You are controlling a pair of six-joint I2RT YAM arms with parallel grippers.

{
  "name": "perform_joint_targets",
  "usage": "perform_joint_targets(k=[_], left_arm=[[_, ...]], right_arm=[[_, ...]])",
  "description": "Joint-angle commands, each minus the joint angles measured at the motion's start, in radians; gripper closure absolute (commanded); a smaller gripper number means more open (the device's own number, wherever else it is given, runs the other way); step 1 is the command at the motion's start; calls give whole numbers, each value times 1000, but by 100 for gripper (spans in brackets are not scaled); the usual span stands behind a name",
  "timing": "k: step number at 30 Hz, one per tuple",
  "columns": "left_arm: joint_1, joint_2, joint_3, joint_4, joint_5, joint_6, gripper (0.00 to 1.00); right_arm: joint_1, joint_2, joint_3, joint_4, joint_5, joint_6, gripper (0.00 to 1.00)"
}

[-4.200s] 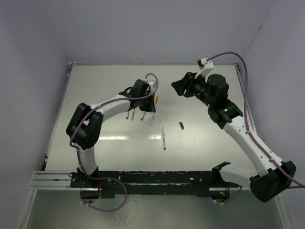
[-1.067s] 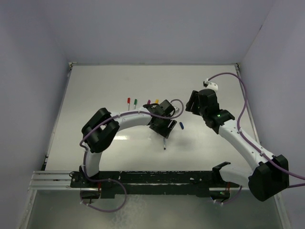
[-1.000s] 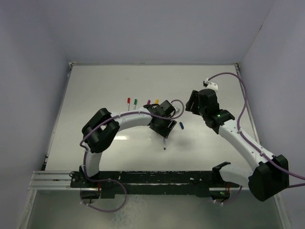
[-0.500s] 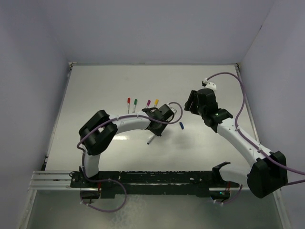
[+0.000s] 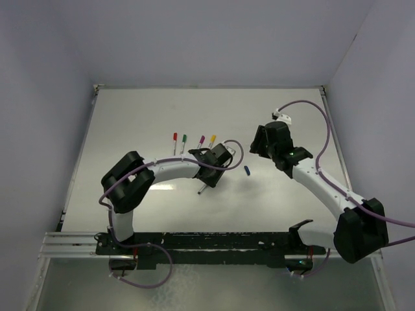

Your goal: Insert the pens into the pen caps

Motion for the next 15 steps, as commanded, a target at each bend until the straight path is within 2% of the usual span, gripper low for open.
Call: perform_joint_targets(k=[1, 8, 13, 15], left_arm=[[1, -17, -70, -106, 12, -16, 63], [2, -26, -111, -66, 11, -39, 69], [4, -6, -117, -18, 20, -51, 100], [13, -5, -119, -6, 31, -49, 100]], right_arm=[[-4, 1, -19, 4, -23, 18, 40], [-3, 14, -31, 15, -40, 23, 40], [-3, 29, -37, 15, -50, 20, 40], [-4, 45, -38, 10, -62, 10, 41]])
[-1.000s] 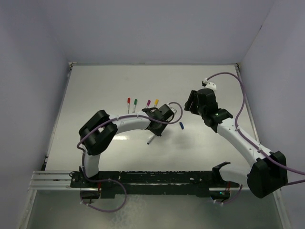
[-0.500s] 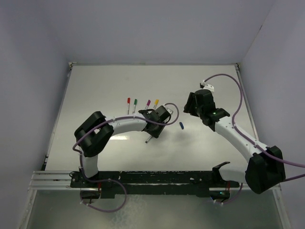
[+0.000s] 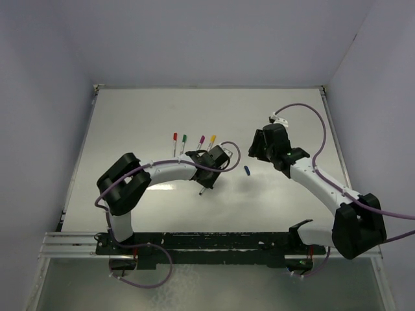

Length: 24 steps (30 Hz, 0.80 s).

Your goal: Insert the pens into the pen caps

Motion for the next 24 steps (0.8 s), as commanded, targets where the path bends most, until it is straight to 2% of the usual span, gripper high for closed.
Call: perform_joint_targets(k=[1, 8, 15, 19, 24], left_arm=[[19, 46, -53, -3, 38, -18, 100], [87, -50, -86, 44, 167, -3, 100], [93, -172, -43, 37, 150, 50, 100], [103, -220, -35, 55, 180, 56, 100], [159, -283, -96, 163, 329, 23, 100]], right_arm=[[-3, 32, -7, 6, -25, -3, 41], [-3, 131, 29, -73, -60, -43, 48], [0, 209, 58, -64, -101, -90, 59], [10, 241, 89, -70, -111, -127, 58], [24, 289, 133, -88, -110, -163, 55]])
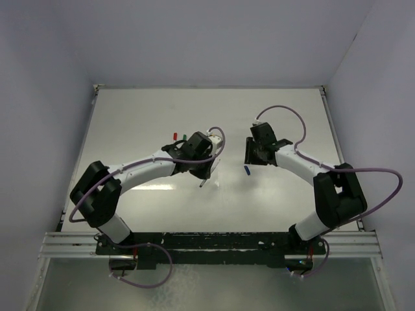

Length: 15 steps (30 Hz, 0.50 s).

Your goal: Insert the pens into the pen caps

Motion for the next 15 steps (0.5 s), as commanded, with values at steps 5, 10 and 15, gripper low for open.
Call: perform_joint_targets(k=[5, 10, 15], left_arm=[[112, -101, -84, 195, 262, -56, 100], [120, -125, -92, 223, 288, -52, 100], [126, -119, -92, 231, 301, -58, 100]], right_arm=[[20, 62, 81, -50, -11, -73, 55], [25, 112, 132, -98, 7, -79, 56], [38, 128, 130, -94, -5, -82, 57]])
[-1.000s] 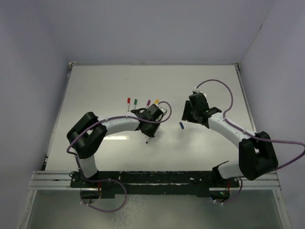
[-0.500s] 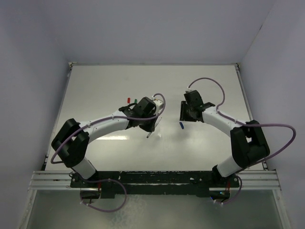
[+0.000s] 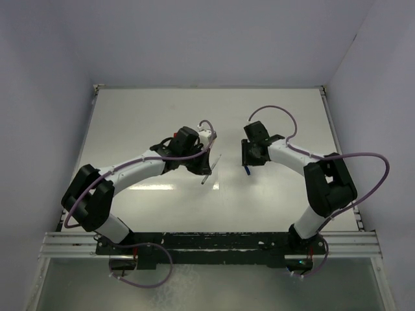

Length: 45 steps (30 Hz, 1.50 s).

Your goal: Insert the pens into the pen caps

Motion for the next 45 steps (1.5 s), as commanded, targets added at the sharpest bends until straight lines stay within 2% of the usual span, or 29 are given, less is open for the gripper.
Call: perform_joint_targets(k=[1, 26, 28, 30, 32, 39, 45], left_arm=[[8, -34, 0, 69, 52, -24, 100], [34, -33, -34, 115, 86, -64, 100], [36, -30, -35, 117, 89, -64, 100], [37, -26, -36, 118, 90, -66, 100], [38, -24, -37, 119, 89, -69, 100], [43, -19, -33, 117, 76, -73, 100], [44, -11, 2, 140, 70, -69, 100]], right_arm=[[16, 6, 36, -33, -1, -21, 57], [25, 78, 3, -29, 43, -6, 64], [25, 86, 3, -32, 48, -8, 68], [25, 93, 2, -36, 50, -9, 82], [25, 98, 3, -45, 51, -7, 100], [25, 75, 13, -67, 45, 0, 100], [22, -55, 64, -52, -14, 24, 100]])
